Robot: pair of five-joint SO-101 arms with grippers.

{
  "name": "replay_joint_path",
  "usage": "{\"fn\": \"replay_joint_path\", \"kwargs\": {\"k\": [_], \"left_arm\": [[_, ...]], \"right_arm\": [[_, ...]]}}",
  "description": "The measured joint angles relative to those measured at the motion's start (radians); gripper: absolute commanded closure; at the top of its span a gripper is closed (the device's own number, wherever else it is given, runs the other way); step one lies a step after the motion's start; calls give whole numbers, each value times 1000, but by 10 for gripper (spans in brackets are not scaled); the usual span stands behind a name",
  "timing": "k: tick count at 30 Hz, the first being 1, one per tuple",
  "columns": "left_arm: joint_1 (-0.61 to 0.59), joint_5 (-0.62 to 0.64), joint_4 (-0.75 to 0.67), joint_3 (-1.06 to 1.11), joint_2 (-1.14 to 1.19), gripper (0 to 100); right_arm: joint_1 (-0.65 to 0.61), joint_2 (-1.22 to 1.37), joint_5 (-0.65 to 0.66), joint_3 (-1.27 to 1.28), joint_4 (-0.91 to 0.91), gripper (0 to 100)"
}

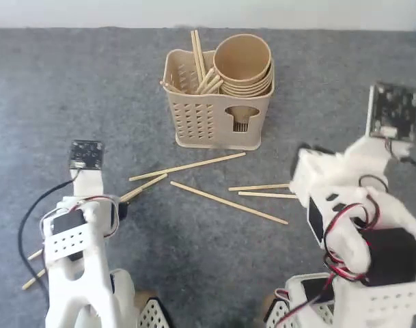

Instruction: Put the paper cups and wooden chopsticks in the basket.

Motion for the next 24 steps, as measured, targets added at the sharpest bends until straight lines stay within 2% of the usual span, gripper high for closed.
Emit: {"fn": "replay_joint_path", "kwargs": {"k": [4, 8, 11, 16, 19, 24], "left_arm": [[0, -169, 161, -52, 0, 753], [-17, -262, 279, -127, 0, 753], [-34, -275, 281, -170, -2, 752], [-34, -316, 264, -187, 9, 750], [-34, -322, 261, -190, 80, 750], [-35, -344, 245, -290, 279, 750]], "right_arm": [[117, -104, 15, 262, -48, 926], [204, -196, 95, 585, -239, 926], [252, -239, 115, 833, -437, 926], [249, -296, 117, 1192, -703, 926], [250, -327, 121, 1323, -786, 926], [249, -393, 121, 1389, -813, 926]]}}
